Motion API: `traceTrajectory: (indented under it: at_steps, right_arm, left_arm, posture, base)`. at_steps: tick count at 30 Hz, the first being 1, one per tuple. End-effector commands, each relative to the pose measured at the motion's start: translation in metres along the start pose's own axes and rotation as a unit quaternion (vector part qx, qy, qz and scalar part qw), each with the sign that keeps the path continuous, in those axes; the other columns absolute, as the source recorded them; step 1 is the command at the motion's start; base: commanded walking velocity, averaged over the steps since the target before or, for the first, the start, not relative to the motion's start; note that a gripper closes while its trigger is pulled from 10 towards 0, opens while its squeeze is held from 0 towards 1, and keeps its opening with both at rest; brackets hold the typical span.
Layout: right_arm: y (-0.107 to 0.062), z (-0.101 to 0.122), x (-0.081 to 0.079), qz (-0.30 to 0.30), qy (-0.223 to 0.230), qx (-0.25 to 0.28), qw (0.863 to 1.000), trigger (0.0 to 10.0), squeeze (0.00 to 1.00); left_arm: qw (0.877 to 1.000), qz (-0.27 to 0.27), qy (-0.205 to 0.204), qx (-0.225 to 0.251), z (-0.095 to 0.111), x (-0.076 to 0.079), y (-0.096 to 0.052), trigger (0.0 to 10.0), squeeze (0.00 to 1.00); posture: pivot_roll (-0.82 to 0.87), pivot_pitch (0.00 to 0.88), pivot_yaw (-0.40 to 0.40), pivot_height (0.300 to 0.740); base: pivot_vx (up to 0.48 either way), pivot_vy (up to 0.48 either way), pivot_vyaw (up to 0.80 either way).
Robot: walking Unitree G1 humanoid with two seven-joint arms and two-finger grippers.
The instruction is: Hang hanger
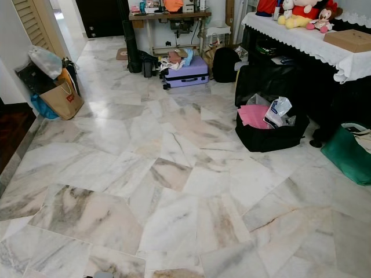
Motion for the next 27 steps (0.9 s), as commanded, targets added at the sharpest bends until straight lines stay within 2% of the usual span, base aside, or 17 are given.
traceTrajectory:
  at_steps: [1, 12, 13, 14, 16, 27]
  right_arm:
    - [0.008, 0.070, 0.004, 0.000, 0.050, 0.049, 0.998, 10.0, 0.00]
    - [0.008, 0.070, 0.004, 0.000, 0.050, 0.049, 0.998, 10.0, 0.00]
    - [0.008, 0.073, 0.004, 0.004, 0.064, 0.050, 0.997, 10.0, 0.00]
    - [0.007, 0.071, 0.019, -0.011, 0.082, 0.051, 0.995, 10.0, 0.00]
    - [0.007, 0.070, 0.026, -0.019, 0.084, 0.051, 0.995, 10.0, 0.00]
    - [0.006, 0.068, 0.028, -0.020, 0.083, 0.051, 0.995, 10.0, 0.00]
  left_arm:
    - [0.996, 0.043, -0.075, 0.000, -0.026, -0.064, -0.015, 10.0, 0.00]
    - [0.996, 0.043, -0.075, 0.000, -0.026, -0.064, -0.015, 10.0, 0.00]
    - [0.996, 0.043, -0.074, 0.000, -0.027, -0.064, -0.015, 10.0, 0.00]
    - [0.997, 0.035, -0.070, 0.007, -0.022, -0.056, -0.013, 10.0, 0.00]
    - [0.997, 0.032, -0.070, 0.010, -0.020, -0.053, -0.012, 10.0, 0.00]
    - [0.997, 0.037, -0.070, 0.009, -0.021, -0.054, -0.012, 10.0, 0.00]
  posture:
    - [0.16, 0.000, 0.008, 0.740]
    - [0.16, 0.000, 0.008, 0.740]
    - [0.00, 0.000, 0.000, 0.740]
    - [0.14, 0.000, 0.007, 0.740]
    - [0.14, 0.000, 0.008, 0.740]
    - [0.15, 0.000, 0.010, 0.740]
  base:
    - [0.000, 0.000, 0.00]
    - [0.000, 0.000, 0.00]
    - [0.000, 0.000, 0.00]
    - [0.000, 0.000, 0.00]
    - [0.000, 0.000, 0.00]
    - [0.000, 0.000, 0.00]
Point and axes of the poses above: a point about 5 cm out from each wrist's last joint towards the gripper, its own y axis pointing out of the wrist towards the gripper, its own z axis along the axis of the wrist's last joint, x = y × z, the point moved 5 cm from there along y, pointing out of the wrist towards the gripper, and after that the axes turned 14 degrees about -y, right-handed, at the moved point
